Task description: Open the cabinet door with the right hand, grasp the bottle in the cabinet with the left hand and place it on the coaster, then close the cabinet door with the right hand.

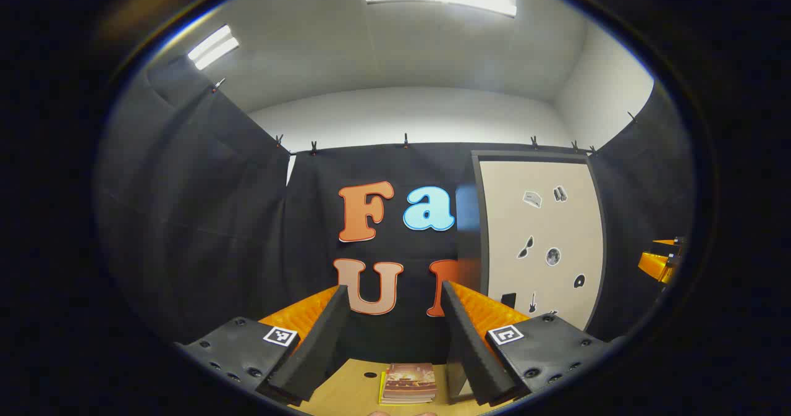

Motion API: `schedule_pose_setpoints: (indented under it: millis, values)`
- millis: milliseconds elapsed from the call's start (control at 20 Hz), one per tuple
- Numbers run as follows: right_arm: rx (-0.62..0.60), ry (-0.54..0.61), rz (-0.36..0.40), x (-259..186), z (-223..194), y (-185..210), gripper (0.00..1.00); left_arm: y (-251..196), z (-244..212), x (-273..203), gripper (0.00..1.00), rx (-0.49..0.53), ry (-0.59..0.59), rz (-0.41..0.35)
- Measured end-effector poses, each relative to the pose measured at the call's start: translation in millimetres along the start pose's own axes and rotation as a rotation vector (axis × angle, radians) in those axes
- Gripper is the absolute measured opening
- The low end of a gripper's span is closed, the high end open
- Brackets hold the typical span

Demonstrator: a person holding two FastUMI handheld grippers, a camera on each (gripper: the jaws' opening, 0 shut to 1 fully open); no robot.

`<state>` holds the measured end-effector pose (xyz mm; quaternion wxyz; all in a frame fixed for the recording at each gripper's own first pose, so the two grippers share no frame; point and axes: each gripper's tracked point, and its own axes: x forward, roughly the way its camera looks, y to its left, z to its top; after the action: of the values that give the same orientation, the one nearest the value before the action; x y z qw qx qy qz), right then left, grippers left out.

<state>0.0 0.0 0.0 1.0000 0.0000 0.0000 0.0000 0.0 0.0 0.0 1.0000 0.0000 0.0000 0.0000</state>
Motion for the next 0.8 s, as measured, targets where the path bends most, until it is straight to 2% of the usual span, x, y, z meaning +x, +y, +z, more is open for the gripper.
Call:
schedule_pose_setpoints:
  millis: [100,150,400,600,650,750,800]
  values:
    - [0.009,0.027,0.013,4.8,-9.8,6.0,0.92,-6.9,-8.1,-1.1,0.93,-0.025,0.012,-0.020]
    - [0.009,0.042,0.019,6.0,-13.3,9.2,0.92,-5.6,-6.0,-0.6,0.99,-0.028,0.005,-0.022]
    - [-0.024,0.050,0.002,13.6,-11.7,11.2,0.92,0.9,5.5,-0.2,0.93,-0.015,-0.031,-0.004]
    - [0.044,0.057,0.024,17.2,-12.4,22.7,0.92,10.8,0.9,-1.2,0.93,0.002,-0.023,0.024]
    - [0.061,0.065,0.036,18.3,-14.4,26.6,0.92,10.7,-0.8,-0.1,0.96,0.001,-0.020,0.027]
    - [0.082,0.089,0.057,21.1,-20.5,34.4,0.92,13.4,-3.4,1.4,0.92,0.000,-0.017,0.029]
    - [0.086,0.102,0.062,23.6,-24.4,36.9,0.92,15.1,-4.3,1.2,0.96,0.001,-0.016,0.031]
